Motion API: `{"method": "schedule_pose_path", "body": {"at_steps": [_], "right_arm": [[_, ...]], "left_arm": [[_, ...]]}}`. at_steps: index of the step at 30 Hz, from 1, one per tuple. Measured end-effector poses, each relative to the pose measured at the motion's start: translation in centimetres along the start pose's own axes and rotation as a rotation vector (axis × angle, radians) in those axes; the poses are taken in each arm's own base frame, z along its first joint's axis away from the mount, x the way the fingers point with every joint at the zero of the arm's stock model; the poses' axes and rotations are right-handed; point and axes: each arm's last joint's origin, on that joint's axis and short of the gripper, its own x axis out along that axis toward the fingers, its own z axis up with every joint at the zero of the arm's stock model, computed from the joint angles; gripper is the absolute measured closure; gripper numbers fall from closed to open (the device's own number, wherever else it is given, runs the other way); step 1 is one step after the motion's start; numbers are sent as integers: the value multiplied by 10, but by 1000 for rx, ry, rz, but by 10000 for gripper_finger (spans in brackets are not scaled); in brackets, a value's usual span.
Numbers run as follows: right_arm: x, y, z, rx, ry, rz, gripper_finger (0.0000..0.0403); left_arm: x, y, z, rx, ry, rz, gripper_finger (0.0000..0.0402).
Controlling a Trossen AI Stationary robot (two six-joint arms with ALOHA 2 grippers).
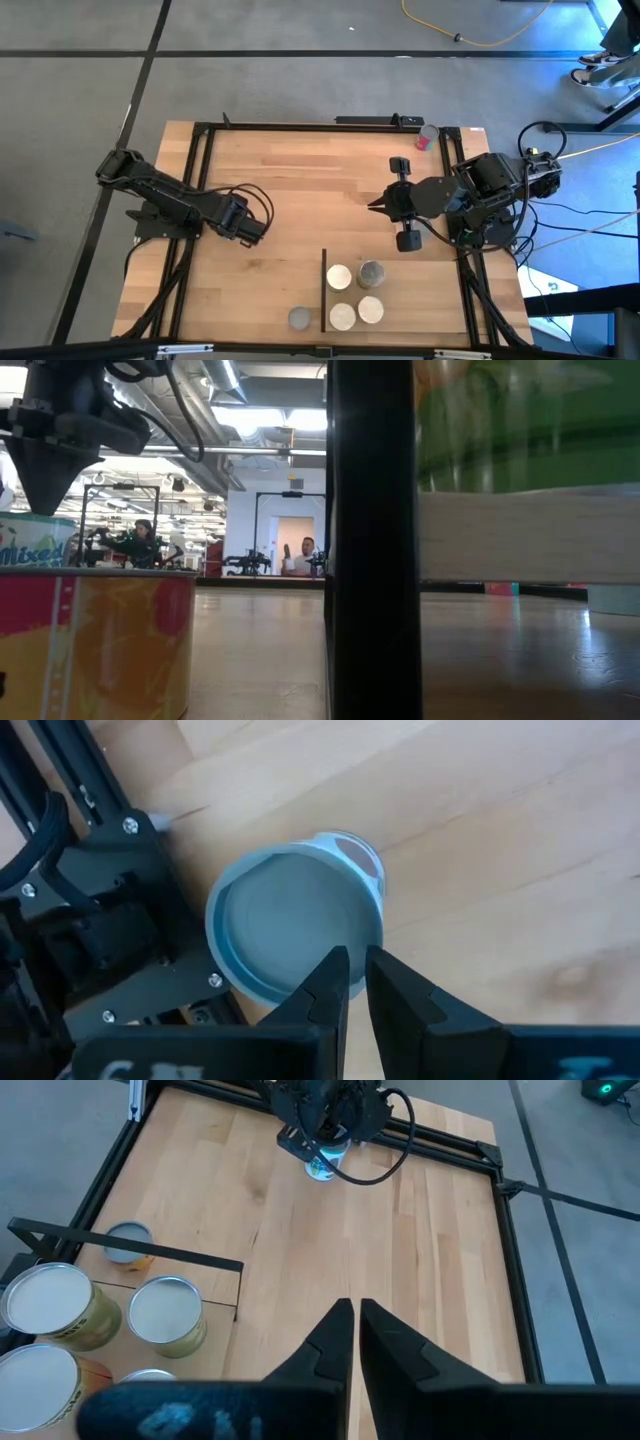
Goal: Pick and place cans onto a shelf
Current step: Put the canned vegetables on the shelf
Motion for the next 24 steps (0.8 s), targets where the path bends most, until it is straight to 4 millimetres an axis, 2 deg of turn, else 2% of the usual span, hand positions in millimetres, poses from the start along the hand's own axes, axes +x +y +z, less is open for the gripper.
{"method": "schedule_pose_path", "body": {"at_steps": [8,24], "right_arm": [[0,0,0,1,0,0,377],[0,0,0,1,2,0,377]], "left_arm": [[-11,-4,2,37,-10,-40,370],[-7,-3,1,28,-14,-28,370]]}}
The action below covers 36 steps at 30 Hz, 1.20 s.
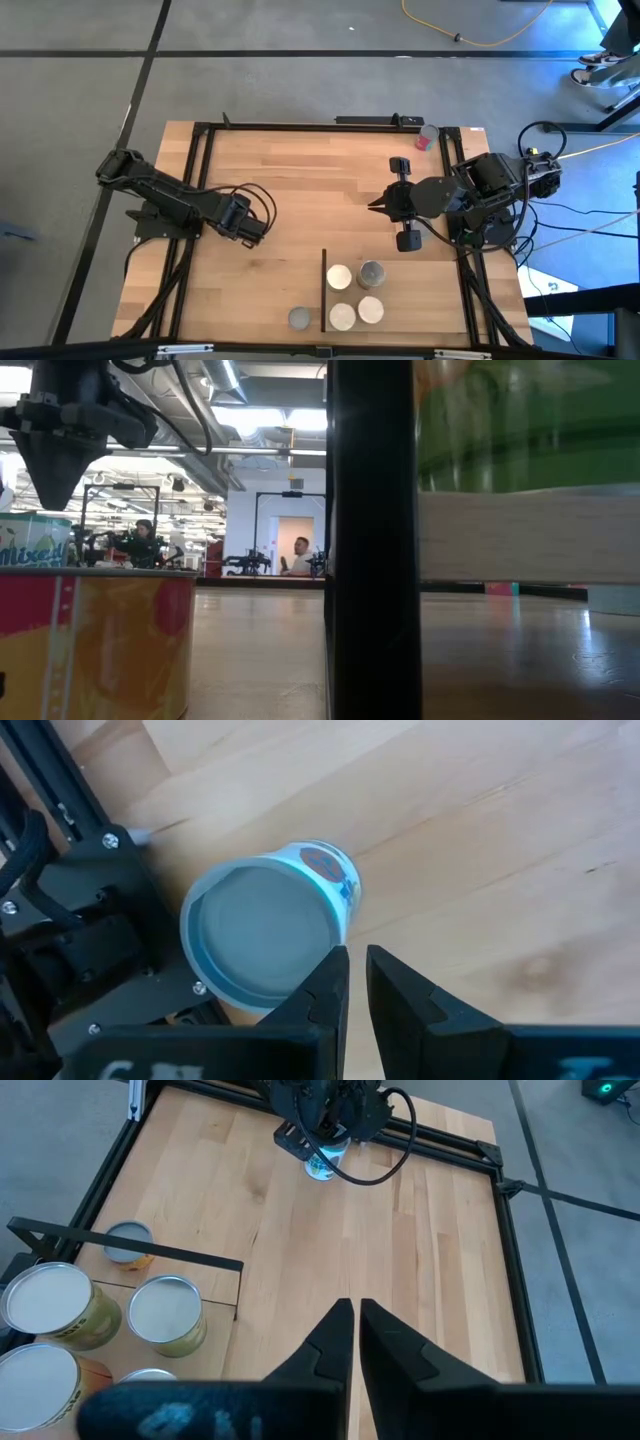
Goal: Pick and place cans onto a shelf
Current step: Put the canned vegetables on the shelf
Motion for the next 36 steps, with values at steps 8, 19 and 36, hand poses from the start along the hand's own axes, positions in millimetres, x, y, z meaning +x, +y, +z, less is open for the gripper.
{"method": "schedule_pose_path", "body": {"at_steps": [8,19,36], "right_arm": [[0,0,0,0,0,0,377],[0,0,0,0,1,0,377],[0,0,0,-3,1,0,377]], "left_arm": [[0,0,0,2,-2,1,370],[15,5,-3,6,25,36,370],[14,0,-1,201,74,-19,398]]}}
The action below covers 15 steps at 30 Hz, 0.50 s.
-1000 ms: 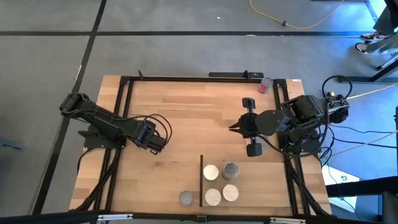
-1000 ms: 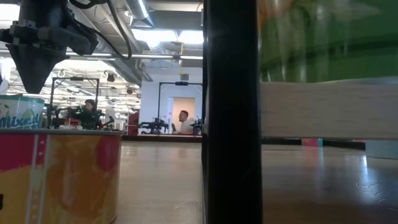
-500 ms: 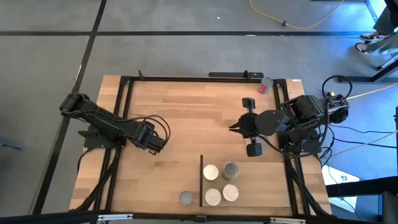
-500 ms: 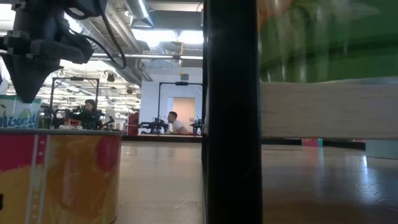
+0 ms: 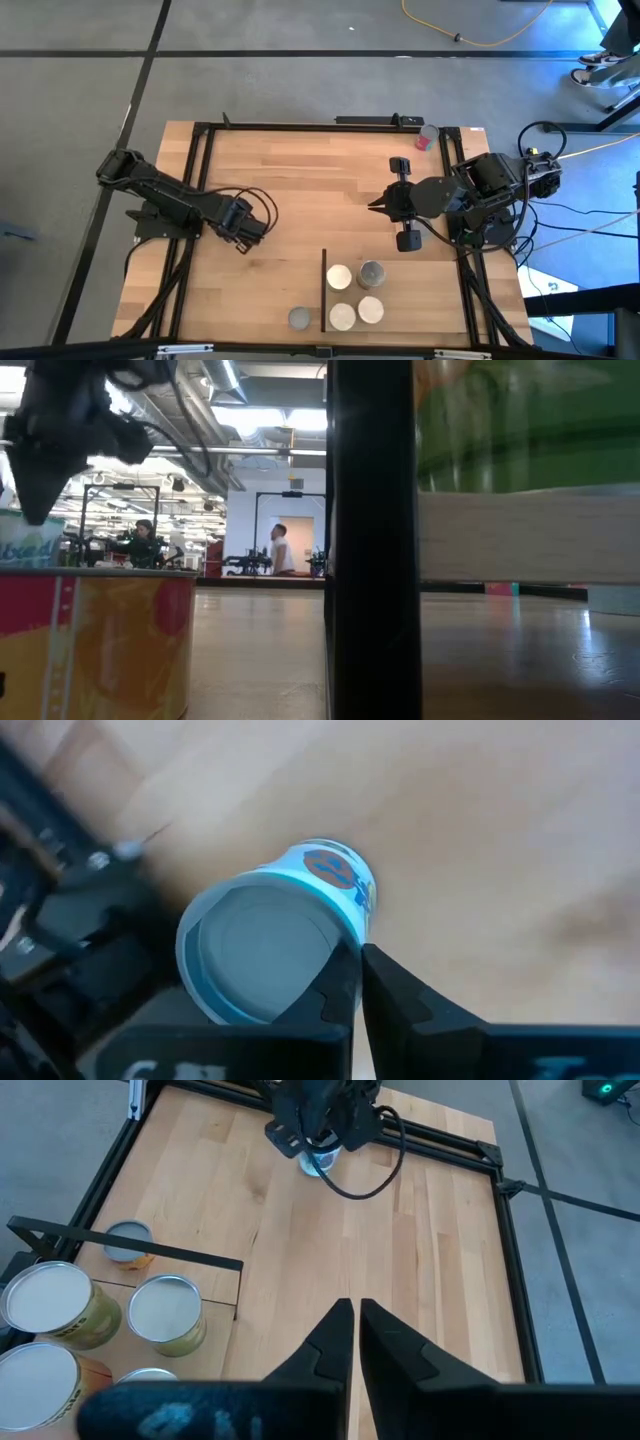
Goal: Pick and place cans onto a shelf
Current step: Put the canned vegetables on the shelf
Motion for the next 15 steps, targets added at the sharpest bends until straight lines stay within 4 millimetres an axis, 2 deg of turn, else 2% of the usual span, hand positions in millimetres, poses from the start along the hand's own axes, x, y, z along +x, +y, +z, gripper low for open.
{"method": "schedule_pose_path", "body": {"at_steps": [10,15], "right_arm": [[0,0,0,0,0,0,377],[0,0,0,0,-1,0,377]], "left_arm": [[-64,-8,24,96,-172,-126,400],[-103,-5,38,140,-267,-105,400]]}}
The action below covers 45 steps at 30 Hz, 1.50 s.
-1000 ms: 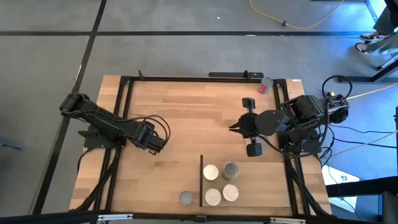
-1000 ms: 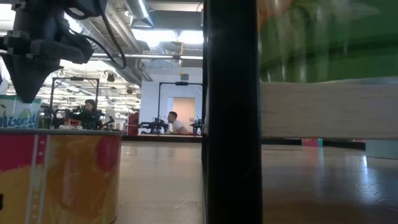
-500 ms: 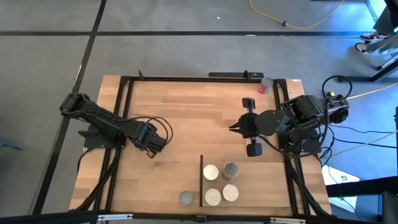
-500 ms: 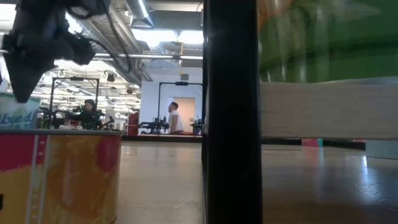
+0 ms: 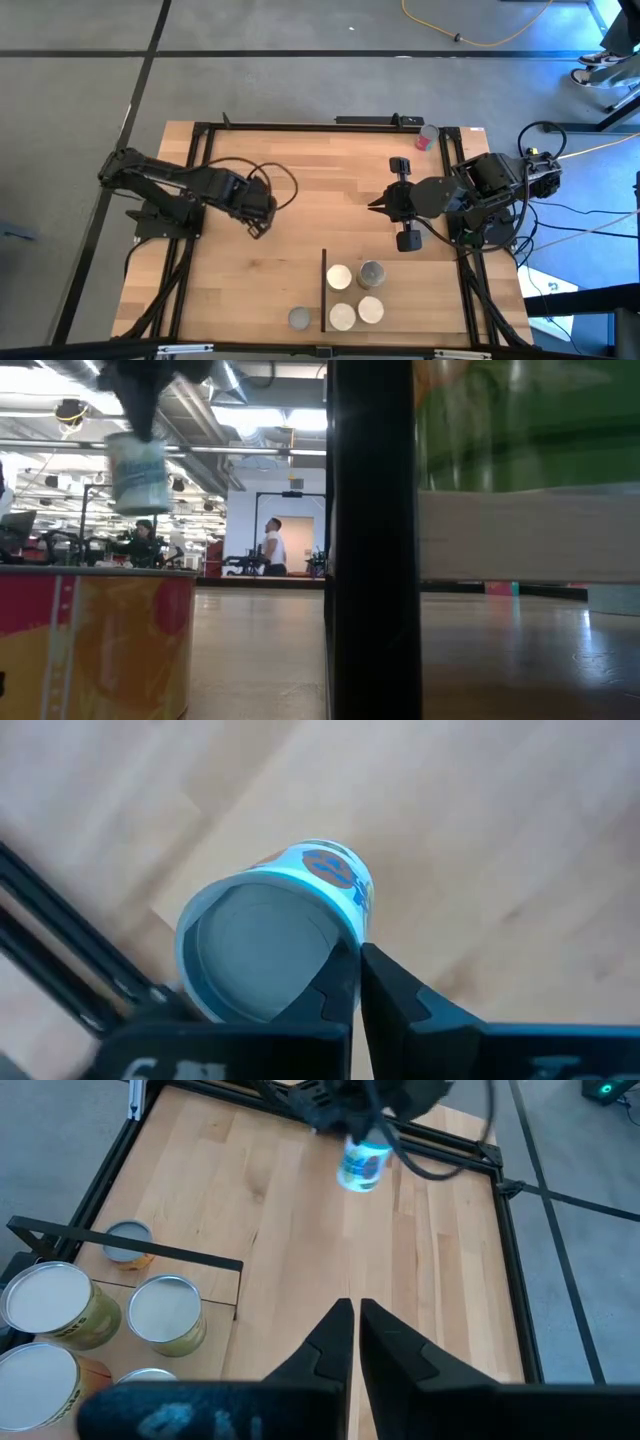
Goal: Pick and place cans onto a shelf
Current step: Put the canned vegetables on the shelf
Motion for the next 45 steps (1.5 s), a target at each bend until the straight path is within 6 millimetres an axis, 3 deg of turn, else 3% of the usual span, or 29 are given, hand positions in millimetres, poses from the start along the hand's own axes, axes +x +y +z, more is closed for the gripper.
{"method": "schedule_pose_path", "body": {"at_steps": [5,10,19,30,45], "right_arm": [[0,0,0,0,0,0,377],[0,0,0,2,-1,0,377],[0,0,0,2,-1,0,377],[0,0,0,3,-1,0,377],[0,0,0,0,-1,-1,377]], "left_arm": [[-24,-8,35,128,-34,89,401],[-31,-31,80,281,-70,63,401],[-14,-78,125,478,-85,12,401],[46,-119,142,622,4,-17,401],[60,-133,152,630,-81,-58,401]]}}
